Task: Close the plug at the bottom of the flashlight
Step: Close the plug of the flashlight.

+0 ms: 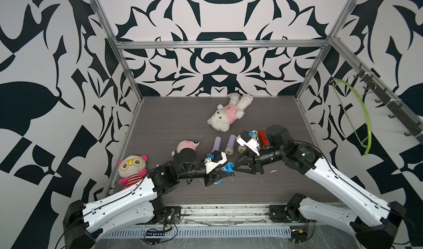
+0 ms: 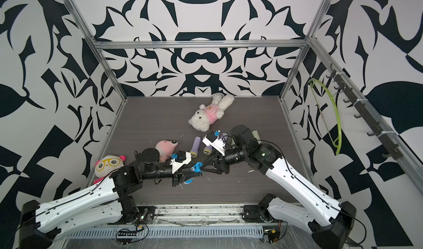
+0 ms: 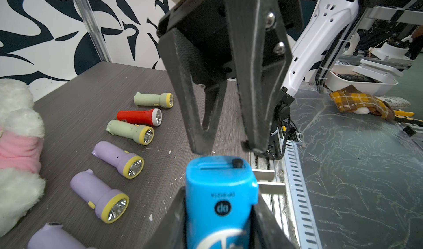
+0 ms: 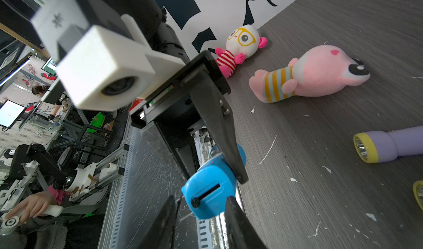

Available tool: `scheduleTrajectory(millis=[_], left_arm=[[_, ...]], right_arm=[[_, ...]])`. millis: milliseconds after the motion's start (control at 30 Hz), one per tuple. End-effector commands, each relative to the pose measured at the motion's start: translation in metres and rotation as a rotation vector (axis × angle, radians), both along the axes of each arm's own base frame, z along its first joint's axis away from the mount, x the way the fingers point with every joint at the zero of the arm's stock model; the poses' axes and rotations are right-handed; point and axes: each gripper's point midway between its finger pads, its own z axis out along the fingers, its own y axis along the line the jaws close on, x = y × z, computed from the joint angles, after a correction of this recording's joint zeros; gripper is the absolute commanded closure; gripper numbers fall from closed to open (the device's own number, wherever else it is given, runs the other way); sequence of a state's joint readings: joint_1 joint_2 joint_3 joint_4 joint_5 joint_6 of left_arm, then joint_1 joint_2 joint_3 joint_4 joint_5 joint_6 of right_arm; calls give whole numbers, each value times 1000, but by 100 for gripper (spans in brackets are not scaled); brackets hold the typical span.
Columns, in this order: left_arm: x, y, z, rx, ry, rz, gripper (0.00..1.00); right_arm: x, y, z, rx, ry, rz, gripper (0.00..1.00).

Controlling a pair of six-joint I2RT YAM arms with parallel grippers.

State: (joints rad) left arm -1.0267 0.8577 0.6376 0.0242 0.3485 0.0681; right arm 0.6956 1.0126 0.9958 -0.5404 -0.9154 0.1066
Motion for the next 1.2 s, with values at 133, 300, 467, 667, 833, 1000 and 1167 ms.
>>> scheduleTrajectory(millis=[133, 300, 467, 667, 833, 1000, 1167], left_arm=[[-3, -1, 27, -66, -29, -28, 72], [-3, -1, 27, -68, -27, -31, 71], [-3, -1, 28, -72, -26, -36, 71], [-5, -2, 28, -75, -22, -49, 71], [-7, -2, 29, -79, -17, -59, 71], [-8, -3, 29, -84, -11, -70, 71], [-10, -4, 30, -86, -6, -81, 71]], right_arm=[[3, 1, 14, 23, -70, -8, 62], [3, 5, 7, -2, -61, -1, 62], [3, 9, 4, -12, -69, 5, 62], [3, 9, 5, -5, -80, 10, 66], [3, 10, 4, -5, -72, 12, 69], [5, 11, 3, -5, -67, 12, 73], [7, 13, 1, -12, -63, 6, 79]])
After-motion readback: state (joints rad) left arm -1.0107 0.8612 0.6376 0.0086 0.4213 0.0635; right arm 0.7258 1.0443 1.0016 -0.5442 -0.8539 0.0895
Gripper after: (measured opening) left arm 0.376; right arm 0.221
